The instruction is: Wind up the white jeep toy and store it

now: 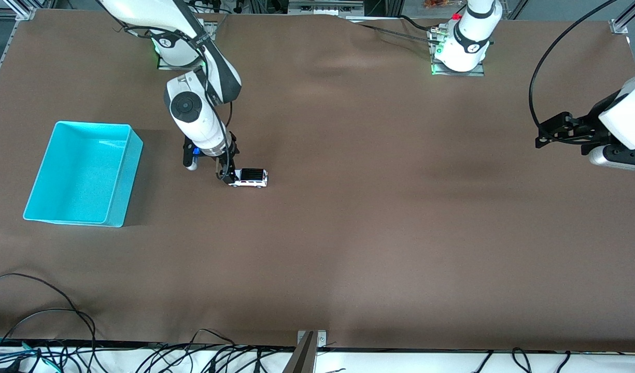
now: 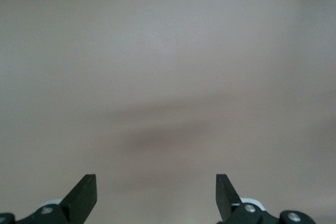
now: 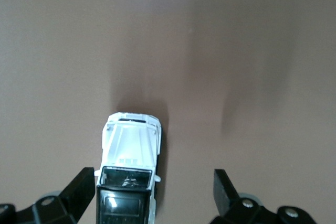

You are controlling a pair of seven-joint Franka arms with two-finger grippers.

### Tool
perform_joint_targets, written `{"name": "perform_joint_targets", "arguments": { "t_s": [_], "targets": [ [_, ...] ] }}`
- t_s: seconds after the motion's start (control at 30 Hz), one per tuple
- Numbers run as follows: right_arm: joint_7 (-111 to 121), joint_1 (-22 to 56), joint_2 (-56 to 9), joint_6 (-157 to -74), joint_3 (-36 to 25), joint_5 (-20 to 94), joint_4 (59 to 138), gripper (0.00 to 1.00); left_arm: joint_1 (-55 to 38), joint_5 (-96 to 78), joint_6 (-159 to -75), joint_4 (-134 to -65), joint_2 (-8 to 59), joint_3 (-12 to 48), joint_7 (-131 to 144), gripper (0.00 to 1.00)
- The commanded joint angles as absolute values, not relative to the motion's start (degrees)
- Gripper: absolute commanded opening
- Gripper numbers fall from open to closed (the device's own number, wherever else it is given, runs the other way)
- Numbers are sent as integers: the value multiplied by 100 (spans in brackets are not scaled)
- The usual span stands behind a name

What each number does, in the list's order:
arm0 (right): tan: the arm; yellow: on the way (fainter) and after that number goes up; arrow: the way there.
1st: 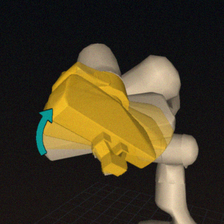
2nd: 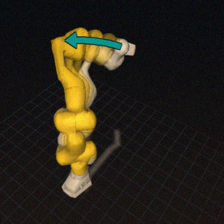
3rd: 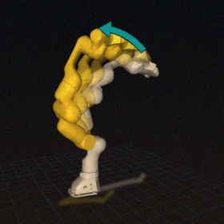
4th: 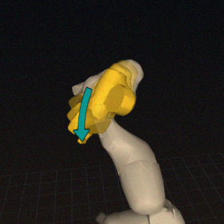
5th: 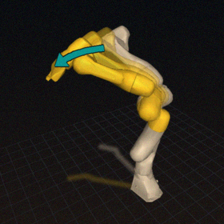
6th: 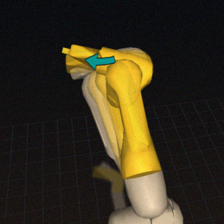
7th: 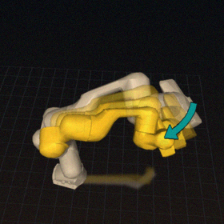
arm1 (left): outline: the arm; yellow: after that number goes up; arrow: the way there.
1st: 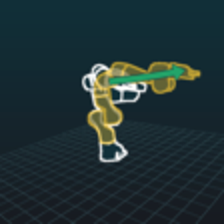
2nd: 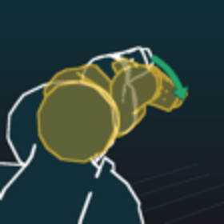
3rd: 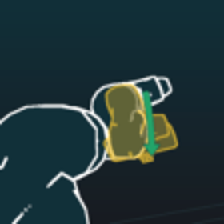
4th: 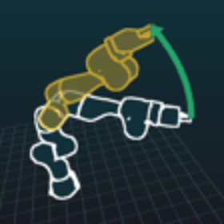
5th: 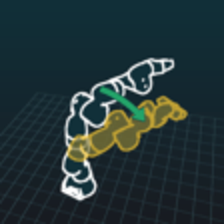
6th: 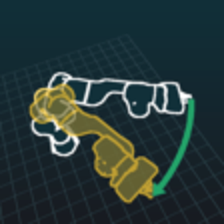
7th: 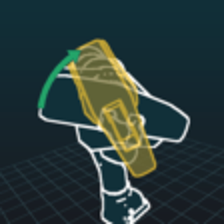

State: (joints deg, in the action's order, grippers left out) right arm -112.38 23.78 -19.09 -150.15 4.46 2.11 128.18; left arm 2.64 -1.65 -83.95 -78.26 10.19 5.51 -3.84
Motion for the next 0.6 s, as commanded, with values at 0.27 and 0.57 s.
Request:
{"name": "perform_joint_targets", "arguments": {
  "t_s": [0.27,0.57],
  "targets": [
    [-11558,2716,-2206,-15073,404,123,12551,100,220,96,-8323,-7734,1046,606,-247,100],
    [-11558,2716,-2267,-15073,396,0,12454,100,255,149,-8323,-7726,1037,598,-167,100]
  ]
}}
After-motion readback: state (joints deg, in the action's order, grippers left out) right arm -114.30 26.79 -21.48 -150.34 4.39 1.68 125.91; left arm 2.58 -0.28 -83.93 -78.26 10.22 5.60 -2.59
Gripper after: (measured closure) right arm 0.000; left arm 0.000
